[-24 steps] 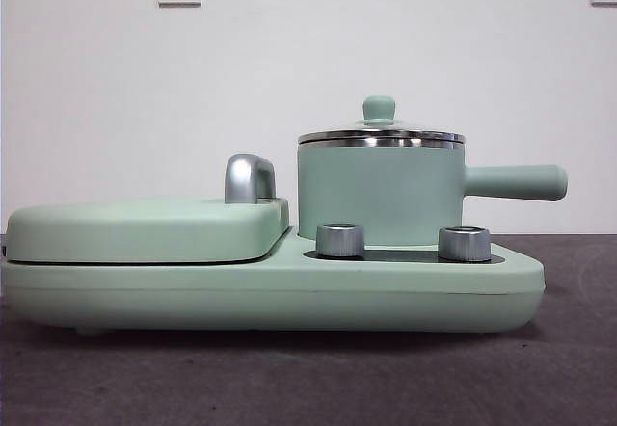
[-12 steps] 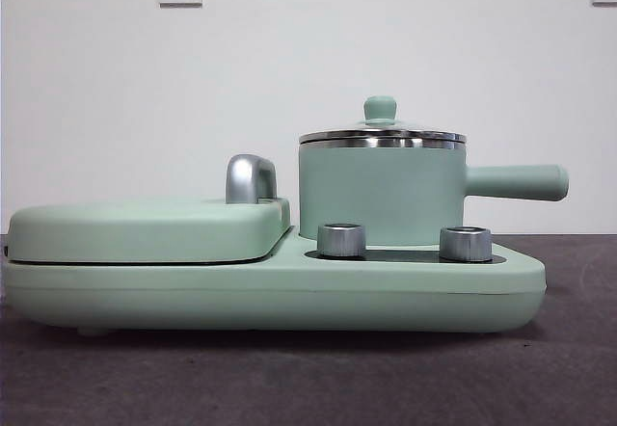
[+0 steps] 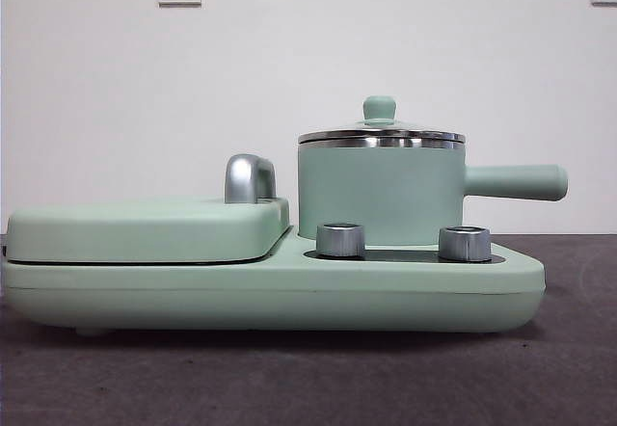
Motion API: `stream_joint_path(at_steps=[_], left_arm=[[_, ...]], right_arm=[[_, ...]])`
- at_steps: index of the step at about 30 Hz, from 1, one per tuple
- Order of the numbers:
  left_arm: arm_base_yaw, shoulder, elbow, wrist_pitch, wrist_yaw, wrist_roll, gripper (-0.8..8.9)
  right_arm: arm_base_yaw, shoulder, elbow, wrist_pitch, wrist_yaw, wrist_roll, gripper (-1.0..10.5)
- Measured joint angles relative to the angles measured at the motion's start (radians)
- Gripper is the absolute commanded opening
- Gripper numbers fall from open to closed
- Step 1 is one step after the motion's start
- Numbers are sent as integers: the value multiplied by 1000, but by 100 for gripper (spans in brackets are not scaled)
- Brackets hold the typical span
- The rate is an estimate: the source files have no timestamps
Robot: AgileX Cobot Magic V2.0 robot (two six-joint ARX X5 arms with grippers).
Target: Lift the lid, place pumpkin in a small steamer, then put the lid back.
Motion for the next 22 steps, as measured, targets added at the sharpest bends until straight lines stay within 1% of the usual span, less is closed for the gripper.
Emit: stream_joint_path(at_steps=[3, 5, 9, 11, 16, 20, 22], left_arm=[[72, -72, -149, 135, -9, 2, 19], [113, -109, -220, 185, -45, 4, 19], [180, -171, -313, 193, -147, 3, 19], [184, -176, -344, 209, -186, 2, 19], [199, -176, -406, 237, -194, 0, 19], [201, -175, -441, 312, -199, 0, 19], [202, -175, -447, 327, -205, 0, 19]], right_arm=[[0, 0, 0, 0, 0, 0, 21], [0, 0, 0, 0, 0, 0, 21], [0, 0, 0, 0, 0, 0, 21], [0, 0, 0, 0, 0, 0, 21], [0, 0, 0, 0, 0, 0, 21], [0, 0, 0, 0, 0, 0, 21], [0, 0, 0, 0, 0, 0, 21]])
